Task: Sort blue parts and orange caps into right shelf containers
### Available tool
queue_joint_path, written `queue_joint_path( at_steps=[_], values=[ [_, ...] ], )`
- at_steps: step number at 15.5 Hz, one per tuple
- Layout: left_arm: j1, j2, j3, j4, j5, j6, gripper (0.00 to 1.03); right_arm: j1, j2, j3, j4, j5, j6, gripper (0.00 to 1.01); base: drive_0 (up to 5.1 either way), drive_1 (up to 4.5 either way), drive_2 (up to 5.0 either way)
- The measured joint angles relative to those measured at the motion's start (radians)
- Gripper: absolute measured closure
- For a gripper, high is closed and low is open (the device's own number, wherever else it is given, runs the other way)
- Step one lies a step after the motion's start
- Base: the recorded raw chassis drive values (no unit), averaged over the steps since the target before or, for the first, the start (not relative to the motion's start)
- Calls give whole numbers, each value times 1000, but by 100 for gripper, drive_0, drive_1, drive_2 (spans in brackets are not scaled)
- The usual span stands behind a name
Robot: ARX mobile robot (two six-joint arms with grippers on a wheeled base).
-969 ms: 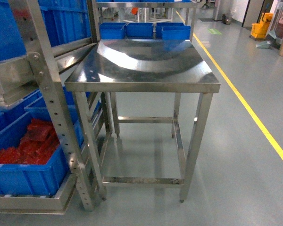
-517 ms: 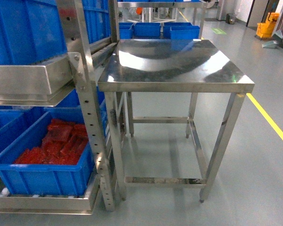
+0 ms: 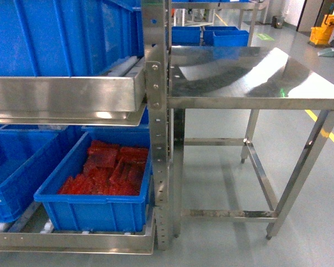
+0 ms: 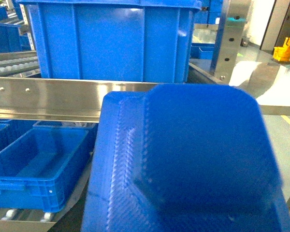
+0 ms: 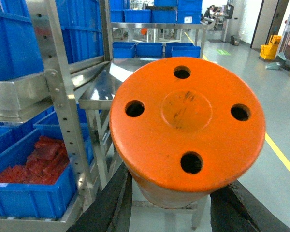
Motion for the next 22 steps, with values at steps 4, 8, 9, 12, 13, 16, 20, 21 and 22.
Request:
queue_joint_path(
  at_steps=[4, 8, 9, 12, 13, 16, 20, 21, 22],
  values=[
    [0, 0, 0, 4, 0, 0, 61, 0, 0, 0, 3, 0, 0, 62, 0, 0, 0],
    [0, 0, 0, 2, 0, 0, 61, 0, 0, 0, 3, 0, 0, 62, 0, 0, 0],
    [0, 0, 0, -1, 0, 0, 61, 0, 0, 0, -2, 0, 0, 62, 0, 0, 0],
    [0, 0, 0, 0, 0, 0, 61, 0, 0, 0, 2, 0, 0, 62, 0, 0, 0],
    [0, 0, 0, 1, 0, 0, 61, 0, 0, 0, 2, 0, 0, 62, 0, 0, 0],
    [0, 0, 0, 2, 0, 0, 61, 0, 0, 0, 5, 0, 0, 62, 0, 0, 0],
    [0, 0, 0, 0, 0, 0, 61, 0, 0, 0, -2, 0, 0, 62, 0, 0, 0],
    [0, 0, 0, 0, 0, 0, 61, 0, 0, 0, 3, 0, 0, 62, 0, 0, 0],
    [0, 0, 0, -1, 0, 0, 61, 0, 0, 0, -1, 0, 0, 62, 0, 0, 0]
  ],
)
